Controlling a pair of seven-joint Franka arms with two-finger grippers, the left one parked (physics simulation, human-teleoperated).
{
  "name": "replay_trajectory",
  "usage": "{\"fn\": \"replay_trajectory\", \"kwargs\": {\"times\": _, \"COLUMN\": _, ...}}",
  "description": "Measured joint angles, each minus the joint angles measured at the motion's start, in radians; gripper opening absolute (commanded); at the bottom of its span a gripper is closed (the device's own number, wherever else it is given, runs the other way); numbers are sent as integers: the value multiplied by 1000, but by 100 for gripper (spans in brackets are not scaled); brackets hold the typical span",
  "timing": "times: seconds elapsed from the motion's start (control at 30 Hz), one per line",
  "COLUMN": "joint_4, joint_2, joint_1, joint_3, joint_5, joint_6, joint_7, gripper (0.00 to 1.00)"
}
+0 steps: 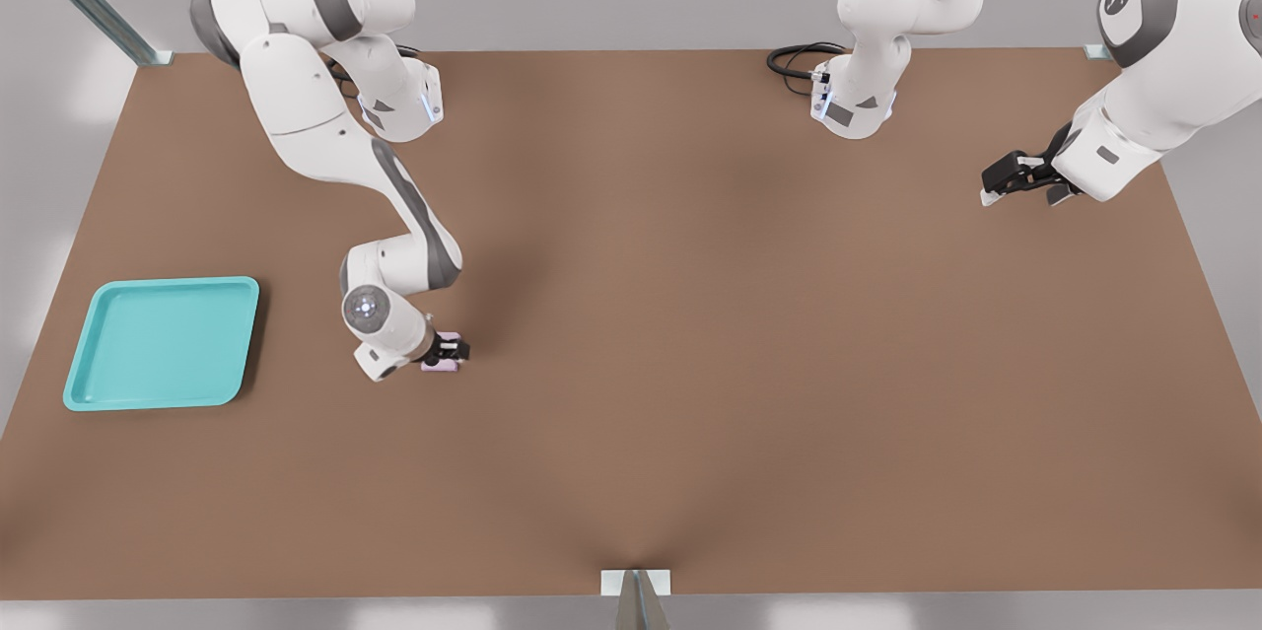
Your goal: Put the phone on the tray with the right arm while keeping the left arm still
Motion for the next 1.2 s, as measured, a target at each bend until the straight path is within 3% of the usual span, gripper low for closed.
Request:
{"fn": "replay_trajectory", "kwargs": {"times": 0.07, "joint_4": 0, "joint_2": 17, "joint_1": 4, "joint_3": 0, "joint_5": 0, "joint_6": 9, "joint_7": -2, "gripper": 100}}
{"fn": "replay_trajectory", "kwargs": {"times": 0.1, "joint_4": 0, "joint_2": 22, "joint_1": 5, "joint_3": 0, "joint_5": 0, "joint_6": 14, "joint_7": -3, "gripper": 93}}
{"fn": "replay_trajectory", "kwargs": {"times": 0.13, "joint_4": -1, "joint_2": 20, "joint_1": 5, "joint_3": 0, "joint_5": 1, "joint_6": 19, "joint_7": -5, "gripper": 72}}
{"fn": "replay_trajectory", "kwargs": {"times": 0.23, "joint_4": -3, "joint_2": 5, "joint_1": 3, "joint_3": 1, "joint_5": 7, "joint_6": 28, "joint_7": -15, "gripper": 69}}
{"fn": "replay_trajectory", "kwargs": {"times": 0.4, "joint_4": -5, "joint_2": -66, "joint_1": -64, "joint_3": 1, "joint_5": 12, "joint_6": 12, "joint_7": -38, "gripper": 69}}
{"fn": "replay_trajectory", "kwargs": {"times": 0.6, "joint_4": -6, "joint_2": -153, "joint_1": -418, "joint_3": 0, "joint_5": 12, "joint_6": -88, "joint_7": -149, "gripper": 69}}
{"fn": "replay_trajectory", "kwargs": {"times": 0.83, "joint_4": 19, "joint_2": -75, "joint_1": -725, "joint_3": -1, "joint_5": 11, "joint_6": -125, "joint_7": -370, "gripper": 73}}
{"fn": "replay_trajectory", "kwargs": {"times": 0.87, "joint_4": 44, "joint_2": -52, "joint_1": -743, "joint_3": -4, "joint_5": 11, "joint_6": -123, "joint_7": -403, "gripper": 74}}
{"fn": "replay_trajectory", "kwargs": {"times": 0.9, "joint_4": 68, "joint_2": -31, "joint_1": -760, "joint_3": -6, "joint_5": 8, "joint_6": -122, "joint_7": -434, "gripper": 100}}
{"fn": "replay_trajectory", "kwargs": {"times": 1.03, "joint_4": 160, "joint_2": -20, "joint_1": -775, "joint_3": 6, "joint_5": 5, "joint_6": -138, "joint_7": -537, "gripper": 100}}
{"fn": "replay_trajectory", "kwargs": {"times": 1.2, "joint_4": 567, "joint_2": -142, "joint_1": -674, "joint_3": 169, "joint_5": -38, "joint_6": -403, "joint_7": -605, "gripper": 100}}
